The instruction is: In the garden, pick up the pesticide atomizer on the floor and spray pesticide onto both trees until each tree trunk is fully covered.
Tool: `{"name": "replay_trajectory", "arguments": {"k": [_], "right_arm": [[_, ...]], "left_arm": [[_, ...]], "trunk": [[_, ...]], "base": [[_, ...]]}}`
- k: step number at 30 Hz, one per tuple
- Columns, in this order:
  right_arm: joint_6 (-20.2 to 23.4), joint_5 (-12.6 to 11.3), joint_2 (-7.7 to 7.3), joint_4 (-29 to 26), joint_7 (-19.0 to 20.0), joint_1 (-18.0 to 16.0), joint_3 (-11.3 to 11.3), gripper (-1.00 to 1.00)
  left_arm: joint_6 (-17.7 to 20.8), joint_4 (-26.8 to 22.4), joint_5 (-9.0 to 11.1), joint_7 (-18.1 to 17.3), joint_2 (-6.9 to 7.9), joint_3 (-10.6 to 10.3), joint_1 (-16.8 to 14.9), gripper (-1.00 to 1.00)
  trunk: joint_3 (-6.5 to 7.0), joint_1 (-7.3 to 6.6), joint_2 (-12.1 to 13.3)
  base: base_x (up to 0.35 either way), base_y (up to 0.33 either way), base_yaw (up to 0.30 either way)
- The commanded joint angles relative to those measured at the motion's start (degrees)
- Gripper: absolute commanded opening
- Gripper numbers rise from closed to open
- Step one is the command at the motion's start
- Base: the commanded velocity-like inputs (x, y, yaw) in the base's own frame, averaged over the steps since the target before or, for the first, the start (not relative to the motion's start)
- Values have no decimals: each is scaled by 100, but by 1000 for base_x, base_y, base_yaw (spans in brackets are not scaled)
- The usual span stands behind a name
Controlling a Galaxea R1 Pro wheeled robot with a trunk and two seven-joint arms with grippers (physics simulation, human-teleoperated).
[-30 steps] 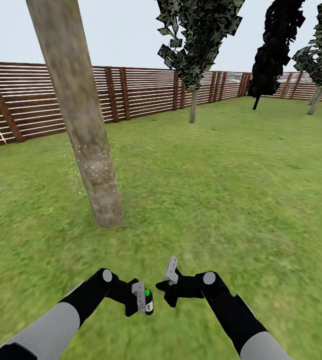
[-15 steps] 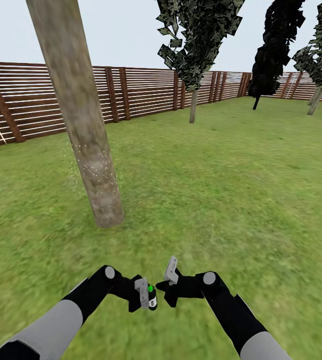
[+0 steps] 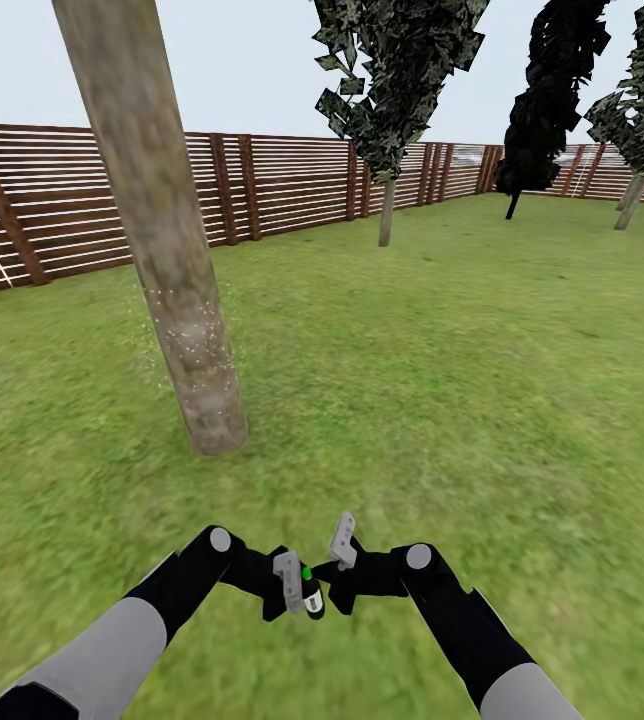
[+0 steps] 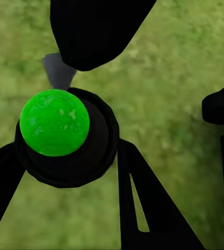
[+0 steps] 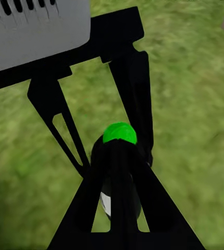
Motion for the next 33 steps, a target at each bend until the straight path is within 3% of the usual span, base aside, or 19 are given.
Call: {"name": "replay_trajectory", "arguments": {"k": [1,10,15,16,19,20,22,23,24,25,26,27,28,30,31,32,33], "right_arm": [[0,0,-1,1,-1,0,-4,-100],[-2,0,-1,-2,1,0,-7,-100],[-8,0,-1,-2,1,0,-7,-100],[-8,0,-2,-3,1,0,-7,-100],[-9,0,2,-4,-1,0,-7,-100],[-9,0,1,-4,-6,0,-7,-100],[-9,2,8,-4,-62,0,-14,-100],[-9,-4,19,-4,-284,0,-22,-100],[-9,-15,23,-4,-584,0,-29,-100],[-13,-35,22,13,-1114,2,-47,-100],[-12,-135,18,233,-1955,12,-115,-100],[-17,-337,5,443,-2345,15,-324,-100],[-33,-587,-9,716,-2584,17,-724,100],[-121,-777,-19,1345,-2787,17,-1484,100],[-439,-816,-31,1843,-2890,23,-1986,100],[-907,-831,-41,2346,-3179,25,-2342,100],[-1226,-833,-56,2661,-3531,26,-2493,100]], "left_arm": [[-3,-1,3,5,0,0,0,-100],[-5,-2,12,-67,10,0,0,-100],[18,69,-38,-113,103,0,0,-100],[26,77,-43,-111,167,0,2,-100],[92,89,-41,9,666,50,56,-100],[101,95,-31,143,768,139,63,-100],[115,198,-11,761,945,805,112,-100],[112,380,-1,1120,1008,1465,278,-100],[112,442,2,1319,1034,1923,397,-100],[116,474,1,1490,1051,2472,558,-100],[108,484,-9,1641,1065,3368,844,-100],[92,462,-12,1690,1069,3865,1057,-100],[59,453,-12,1723,1071,4251,1251,-100],[20,448,-2,1861,1072,4693,1524,-100],[-10,480,-3,2056,1067,4947,1626,-100],[-68,558,2,2310,1054,5148,1673,-100],[-115,669,7,2518,1046,5275,1688,-100]], "trunk": [[0,0,0],[0,0,0],[0,0,0],[0,0,0],[0,0,0],[0,0,0],[0,0,0],[0,0,0],[0,0,0],[0,0,0],[0,0,0],[0,0,0],[0,0,0],[0,0,0],[0,0,0],[0,0,0],[0,0,0]], "base": [[0,0,0],[0,0,0],[0,0,0],[0,0,0],[0,0,0],[0,0,0],[0,0,0],[0,0,0],[0,0,0],[0,0,0],[0,0,0],[0,0,0],[0,0,0],[0,0,0],[0,0,0],[0,0,0],[0,0,0]]}}
